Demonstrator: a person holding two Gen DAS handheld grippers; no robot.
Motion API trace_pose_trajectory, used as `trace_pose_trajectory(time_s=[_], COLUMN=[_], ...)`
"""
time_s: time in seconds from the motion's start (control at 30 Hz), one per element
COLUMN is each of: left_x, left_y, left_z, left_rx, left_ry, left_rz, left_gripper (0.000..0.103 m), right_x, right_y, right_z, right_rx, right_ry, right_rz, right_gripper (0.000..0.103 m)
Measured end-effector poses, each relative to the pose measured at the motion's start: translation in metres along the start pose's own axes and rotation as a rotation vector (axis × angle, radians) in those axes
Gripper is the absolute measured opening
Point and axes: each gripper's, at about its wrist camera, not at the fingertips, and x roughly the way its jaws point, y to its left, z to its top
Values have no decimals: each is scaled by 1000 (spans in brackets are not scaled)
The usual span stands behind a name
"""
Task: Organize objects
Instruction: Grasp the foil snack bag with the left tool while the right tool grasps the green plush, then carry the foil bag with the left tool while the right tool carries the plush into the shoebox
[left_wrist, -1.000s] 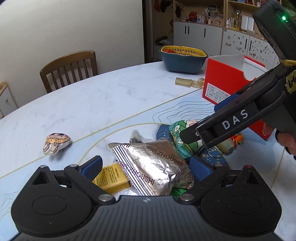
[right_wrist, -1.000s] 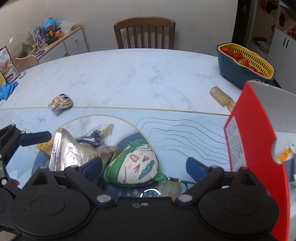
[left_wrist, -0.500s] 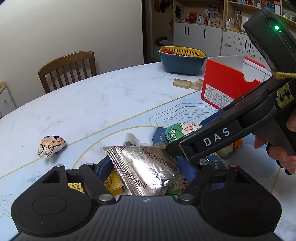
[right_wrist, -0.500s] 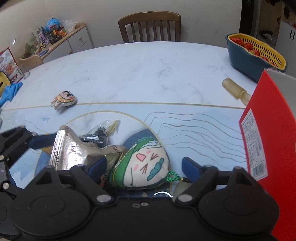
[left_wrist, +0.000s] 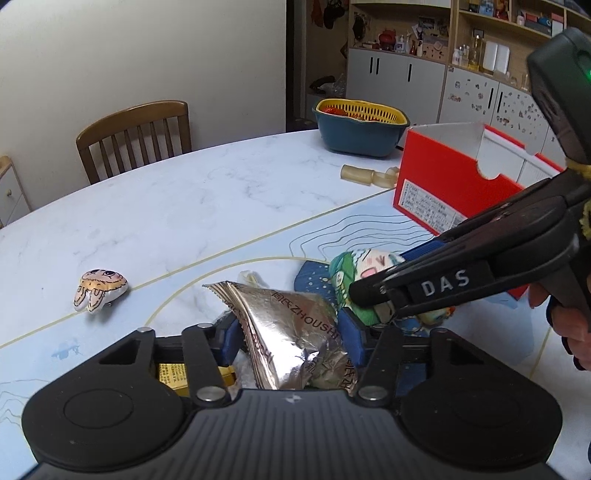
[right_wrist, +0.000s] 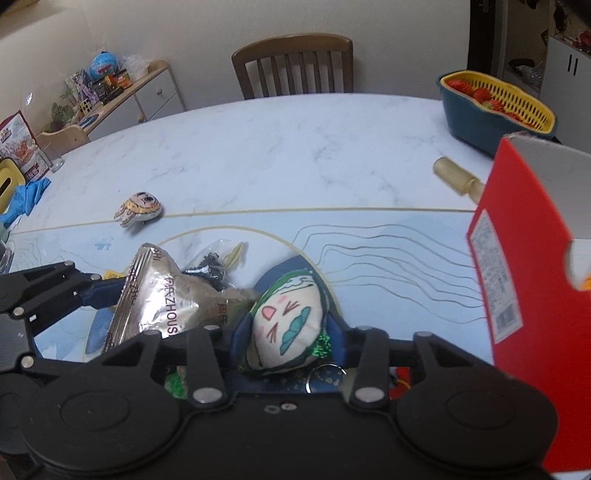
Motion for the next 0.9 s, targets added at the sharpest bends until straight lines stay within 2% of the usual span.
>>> trace_pose_trajectory(time_s=[0.33,0.37,0.47,0.73,0.9], left_x=[-30,-36,-50,-79,-96], left_y=[2,3,2,-18,-31], left_z=[14,16,26,48,73], left_rx=[-86,-96,-117,-89,-78], left_ry=[-5,-9,-14,-49,-73], left_rz=[-34,-36,-49,-90,-119], left_gripper=[46,40,38,36,36], right_x=[-61,-69,-90,-139,-169], right_y=[-11,-13,-18,-33,-42], right_z=[4,4,5,8,15], right_rx=[42,43,51,63,50], right_ry=[-88,-95,-110,-161,-198], right_rz=[2,-3,-6,-12,-11], right_gripper=[39,39,39,39,39])
